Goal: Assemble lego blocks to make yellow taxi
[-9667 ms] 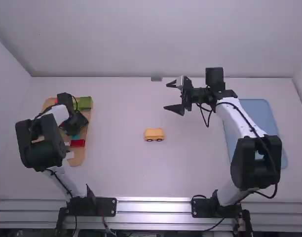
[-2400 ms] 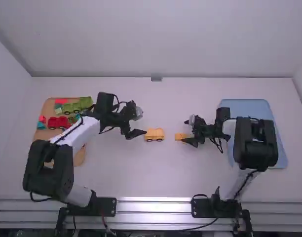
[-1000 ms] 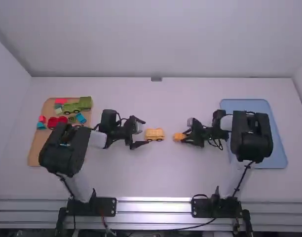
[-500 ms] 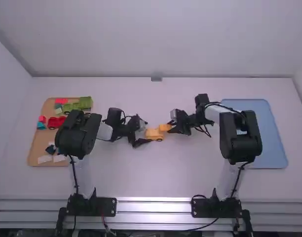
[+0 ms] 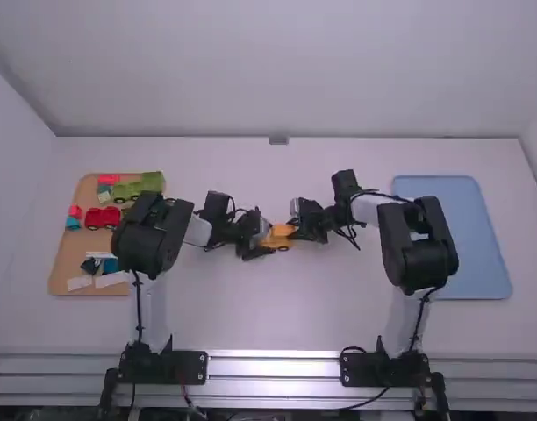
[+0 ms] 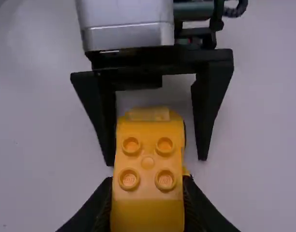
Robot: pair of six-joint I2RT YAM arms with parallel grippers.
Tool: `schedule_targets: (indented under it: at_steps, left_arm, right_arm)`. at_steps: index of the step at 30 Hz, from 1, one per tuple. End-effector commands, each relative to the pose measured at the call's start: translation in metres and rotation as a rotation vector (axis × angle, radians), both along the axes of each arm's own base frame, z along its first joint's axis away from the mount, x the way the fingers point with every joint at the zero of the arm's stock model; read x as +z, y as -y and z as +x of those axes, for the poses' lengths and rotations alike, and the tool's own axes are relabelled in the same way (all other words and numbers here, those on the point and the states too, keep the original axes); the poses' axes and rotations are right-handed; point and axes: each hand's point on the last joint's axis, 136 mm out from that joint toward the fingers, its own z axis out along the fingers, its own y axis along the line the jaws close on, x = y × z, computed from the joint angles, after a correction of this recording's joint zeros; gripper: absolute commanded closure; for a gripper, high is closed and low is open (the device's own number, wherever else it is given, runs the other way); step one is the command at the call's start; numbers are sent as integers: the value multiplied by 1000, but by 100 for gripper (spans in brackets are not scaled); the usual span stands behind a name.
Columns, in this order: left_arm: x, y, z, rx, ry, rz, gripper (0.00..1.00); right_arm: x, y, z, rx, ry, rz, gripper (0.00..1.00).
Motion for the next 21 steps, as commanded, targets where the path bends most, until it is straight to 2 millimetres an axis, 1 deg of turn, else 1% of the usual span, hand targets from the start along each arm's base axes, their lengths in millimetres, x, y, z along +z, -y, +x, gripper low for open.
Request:
schedule_targets:
  at_steps: [1, 4, 5, 8, 11, 14, 18, 21]
  left_arm:
    - [-13, -3, -4, 15, -29, 36, 36]
    - [-14, -3, -5, 15, -33, 37, 50]
    - [-14, -3, -5, 15, -33, 36, 51]
    - [-14, -3, -6, 15, -37, 36, 52]
    - [-15, -3, -7, 15, -46, 39, 52]
    - [-16, -3, -8, 14, -56, 42, 52]
    - [-16, -5, -7, 18, -55, 41, 53]
    - [-16, -3, -8, 13, -54, 41, 52]
  right_arm:
    - [5, 0, -4, -12, -10, 11, 87]
    - [1, -2, -2, -37, -8, 27, 87]
    - [0, -2, -2, -41, -11, 34, 87]
    - [-2, -9, -4, -29, -9, 62, 87]
    - [-4, -10, 0, -48, -27, 68, 87]
    - [-1, -15, -6, -11, -20, 112, 87]
    - [-5, -20, -9, 2, -18, 91, 88]
    - [-11, -18, -8, -15, -21, 49, 90]
